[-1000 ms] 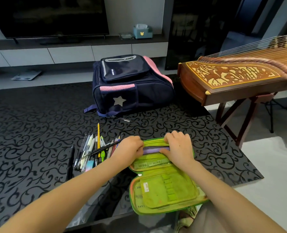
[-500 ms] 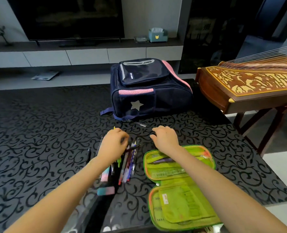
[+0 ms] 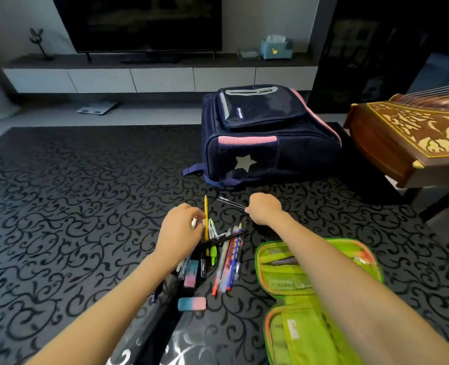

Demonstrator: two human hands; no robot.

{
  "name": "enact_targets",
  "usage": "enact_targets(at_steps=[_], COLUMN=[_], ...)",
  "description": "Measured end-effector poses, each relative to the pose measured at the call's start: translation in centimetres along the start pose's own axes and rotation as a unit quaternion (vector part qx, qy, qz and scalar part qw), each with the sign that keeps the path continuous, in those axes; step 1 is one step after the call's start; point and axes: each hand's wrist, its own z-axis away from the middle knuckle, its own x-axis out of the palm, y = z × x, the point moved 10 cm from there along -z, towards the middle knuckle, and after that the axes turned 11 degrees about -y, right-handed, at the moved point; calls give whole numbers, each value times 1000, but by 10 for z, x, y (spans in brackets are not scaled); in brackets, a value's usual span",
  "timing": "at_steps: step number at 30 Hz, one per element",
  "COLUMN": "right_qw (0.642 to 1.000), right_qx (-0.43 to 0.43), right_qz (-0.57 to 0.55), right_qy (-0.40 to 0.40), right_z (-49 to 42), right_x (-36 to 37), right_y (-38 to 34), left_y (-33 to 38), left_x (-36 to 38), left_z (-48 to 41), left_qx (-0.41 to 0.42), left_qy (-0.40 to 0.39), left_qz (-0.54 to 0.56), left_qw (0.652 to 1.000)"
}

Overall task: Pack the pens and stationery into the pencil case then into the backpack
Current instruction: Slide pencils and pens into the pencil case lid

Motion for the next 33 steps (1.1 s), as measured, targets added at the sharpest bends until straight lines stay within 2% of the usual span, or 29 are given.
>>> enact_targets(at_steps=[2, 4, 8, 10, 14, 18, 23, 25, 30, 32, 33], right_qw=[997, 996, 998, 999, 991, 990, 994, 996, 982, 967, 963], right_qx=[-19, -35, -61, -50, -38, -47, -20, -9, 14, -14, -36], right_qz=[68, 82, 16, -18, -95, -126, -108, -78, 151, 200, 220], right_qy=[20, 22, -19, 0, 85, 51, 20, 43, 110, 157, 154], right_z=[14, 25, 42, 54, 100, 152, 176, 179, 191, 196, 196], right_x=[0, 5, 13, 3, -28, -20, 14, 19, 8, 0, 1], right_y=[4, 15, 38, 52, 90, 119, 141, 145, 131, 120, 112], left_y=[20, 51, 124, 145, 159, 165, 160, 159, 154, 157, 158], left_x=[7, 20, 62, 83, 112, 128, 138, 136, 131, 125, 123], left_z=[3, 10, 36, 42, 43, 49, 52, 50, 50, 56, 58], left_qx=[25, 81, 202, 224, 223, 193, 126, 113, 137, 165, 178], left_qy=[-1, -14, -63, -85, -122, -125, -128, -125, -108, -77, -58], left_qz=[4, 14, -22, -64, -171, -270, -326, -303, -232, -210, -209], left_qw=[1000, 997, 977, 969, 952, 935, 928, 938, 957, 961, 960])
